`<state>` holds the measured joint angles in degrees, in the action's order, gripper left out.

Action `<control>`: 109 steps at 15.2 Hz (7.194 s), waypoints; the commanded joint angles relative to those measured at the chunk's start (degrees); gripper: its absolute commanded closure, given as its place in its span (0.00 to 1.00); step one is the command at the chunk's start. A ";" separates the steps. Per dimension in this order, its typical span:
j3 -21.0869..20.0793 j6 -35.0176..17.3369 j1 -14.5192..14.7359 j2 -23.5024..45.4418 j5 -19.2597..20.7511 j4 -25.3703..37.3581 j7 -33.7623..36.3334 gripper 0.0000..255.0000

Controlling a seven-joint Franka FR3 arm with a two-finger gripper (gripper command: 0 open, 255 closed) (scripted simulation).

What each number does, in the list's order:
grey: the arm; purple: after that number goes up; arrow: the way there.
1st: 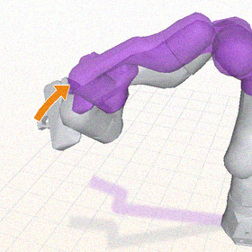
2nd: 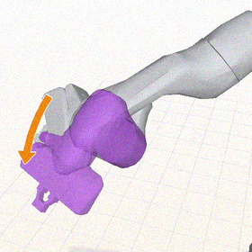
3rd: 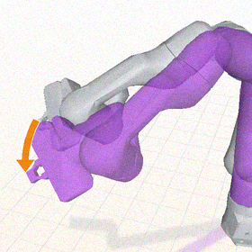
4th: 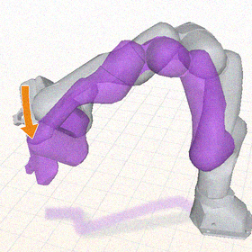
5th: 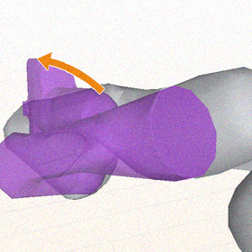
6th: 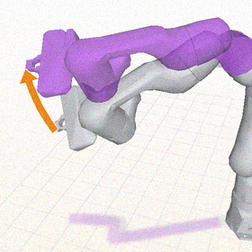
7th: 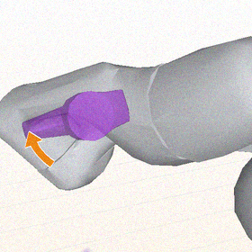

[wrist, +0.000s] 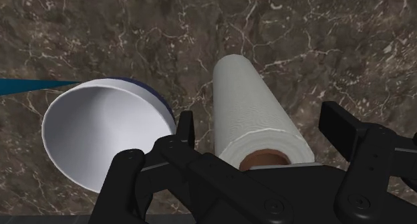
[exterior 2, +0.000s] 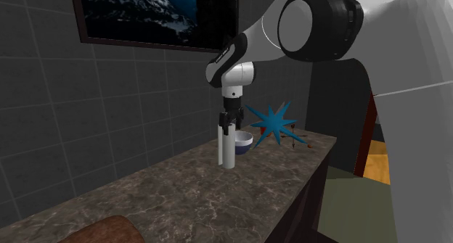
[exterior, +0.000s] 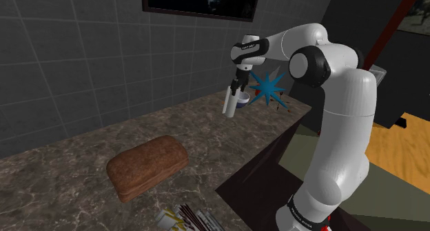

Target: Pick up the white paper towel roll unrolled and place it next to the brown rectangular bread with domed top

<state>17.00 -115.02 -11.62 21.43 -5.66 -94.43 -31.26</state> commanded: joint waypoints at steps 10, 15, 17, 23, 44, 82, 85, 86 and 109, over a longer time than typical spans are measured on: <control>0.00 -0.02 0.00 -0.01 0.00 -0.03 0.00 1.00; 0.11 2.02 0.02 -0.64 0.24 1.41 0.13 1.00; 0.17 3.41 0.03 -1.01 0.38 2.44 0.21 1.00; 0.33 7.67 -0.02 -1.84 0.71 5.93 0.40 1.00; 0.64 24.58 -1.28 -0.49 0.44 24.19 0.42 1.00; -22.46 27.73 23.14 -33.19 5.36 -5.18 46.76 1.00; -25.06 28.61 24.79 -32.55 4.87 -3.66 51.01 1.00; -25.94 28.92 25.34 -32.22 4.74 -3.02 52.44 1.00; -42.87 38.66 42.26 -8.32 11.76 28.99 84.48 1.00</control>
<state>-25.81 -75.55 30.59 13.36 6.21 -64.42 52.88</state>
